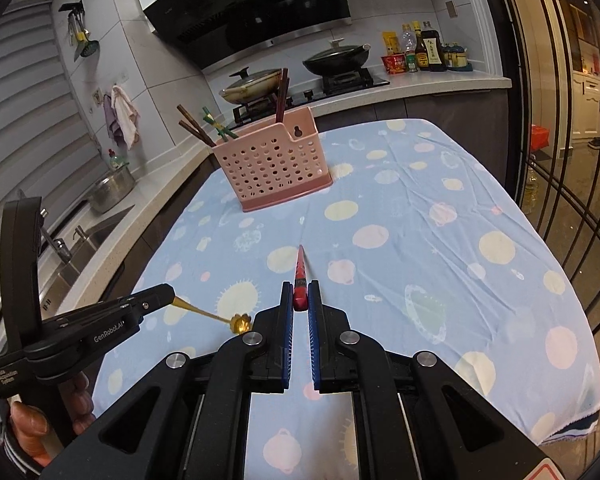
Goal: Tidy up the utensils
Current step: 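Lift the gold spoon with the left gripper to the holder while the right carries the red chopstick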
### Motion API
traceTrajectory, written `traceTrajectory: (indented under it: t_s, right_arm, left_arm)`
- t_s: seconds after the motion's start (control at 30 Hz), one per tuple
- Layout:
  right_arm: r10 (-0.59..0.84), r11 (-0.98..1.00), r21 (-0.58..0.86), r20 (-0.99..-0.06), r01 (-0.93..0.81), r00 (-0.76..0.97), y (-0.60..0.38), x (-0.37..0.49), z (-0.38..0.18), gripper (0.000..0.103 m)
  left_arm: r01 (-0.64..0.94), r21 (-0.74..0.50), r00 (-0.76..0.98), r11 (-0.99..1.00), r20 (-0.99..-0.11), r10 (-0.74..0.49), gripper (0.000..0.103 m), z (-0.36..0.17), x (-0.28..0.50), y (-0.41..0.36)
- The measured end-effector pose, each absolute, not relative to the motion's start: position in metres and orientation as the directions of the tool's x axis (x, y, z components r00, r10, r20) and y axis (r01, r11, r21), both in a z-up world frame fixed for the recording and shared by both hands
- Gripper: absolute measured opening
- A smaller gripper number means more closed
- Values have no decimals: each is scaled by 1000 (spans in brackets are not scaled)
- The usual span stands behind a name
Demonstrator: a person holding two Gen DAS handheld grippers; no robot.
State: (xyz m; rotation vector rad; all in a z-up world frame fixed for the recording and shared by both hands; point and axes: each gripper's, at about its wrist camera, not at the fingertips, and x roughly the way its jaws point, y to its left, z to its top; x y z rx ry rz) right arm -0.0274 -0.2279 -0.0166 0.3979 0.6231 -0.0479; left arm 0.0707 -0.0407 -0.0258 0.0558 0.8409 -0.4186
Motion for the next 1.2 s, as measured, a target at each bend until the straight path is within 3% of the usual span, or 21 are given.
traceTrajectory:
  t_s: [0.5, 1.2]
  right_arm:
    - [71, 912, 390, -452, 125, 889, -245, -18, 46, 7]
    - [16, 923, 374, -269, 89, 963, -278, 53, 131, 7]
  left_arm:
    - [381, -88, 644, 920, -688, -333, 1, 14, 83, -35]
    - [395, -94, 758, 914, -528, -382, 1, 115, 158, -43]
